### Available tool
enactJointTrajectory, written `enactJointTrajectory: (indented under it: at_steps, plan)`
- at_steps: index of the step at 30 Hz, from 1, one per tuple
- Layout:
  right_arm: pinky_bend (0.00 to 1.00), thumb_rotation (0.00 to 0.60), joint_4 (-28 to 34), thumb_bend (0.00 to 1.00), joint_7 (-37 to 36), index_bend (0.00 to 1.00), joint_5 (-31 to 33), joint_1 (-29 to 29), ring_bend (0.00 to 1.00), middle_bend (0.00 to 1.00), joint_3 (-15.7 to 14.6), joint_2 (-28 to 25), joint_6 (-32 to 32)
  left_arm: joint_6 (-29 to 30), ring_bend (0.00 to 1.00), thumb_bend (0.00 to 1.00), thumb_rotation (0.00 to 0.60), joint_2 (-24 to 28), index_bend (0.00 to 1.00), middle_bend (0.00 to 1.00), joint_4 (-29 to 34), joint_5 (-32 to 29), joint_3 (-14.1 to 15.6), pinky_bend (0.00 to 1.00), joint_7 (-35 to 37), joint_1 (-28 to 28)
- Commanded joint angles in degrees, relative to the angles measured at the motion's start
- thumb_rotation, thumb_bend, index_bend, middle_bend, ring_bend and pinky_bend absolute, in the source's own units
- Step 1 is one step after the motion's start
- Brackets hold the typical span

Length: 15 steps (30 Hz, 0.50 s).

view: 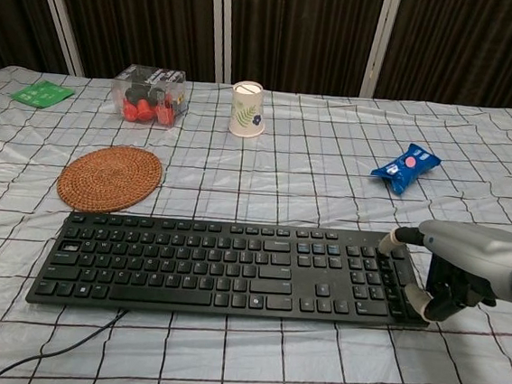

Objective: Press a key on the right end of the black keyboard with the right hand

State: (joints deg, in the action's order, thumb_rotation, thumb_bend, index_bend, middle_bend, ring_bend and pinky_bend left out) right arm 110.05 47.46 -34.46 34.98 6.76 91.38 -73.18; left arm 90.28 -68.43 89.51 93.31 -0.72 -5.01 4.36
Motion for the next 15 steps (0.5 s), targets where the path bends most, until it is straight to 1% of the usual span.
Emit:
enactJointTrajectory:
  at_steps: [1, 15]
  plan:
    - [0.81, 0.6, -0.56, 0.57, -0.24, 0.14, 0.24, 0.32, 0.96, 1.0, -0.05, 0.45, 0.06, -0.08, 0.0, 0.08, 0.6, 0.02, 0.0, 0.0, -0.02, -0.14, -0.05, 0.0, 0.11, 0.03]
    - [0.81, 0.6, -3.19, 0.57, -1.17, 0.14, 1.41, 0.3, 0.96, 1.0, -1.66, 2.82, -0.29, -0.42, 0.0, 0.07, 0.6, 0.04, 0.0, 0.0, -0.2, -0.53, -0.2, 0.0, 0.56, 0.25]
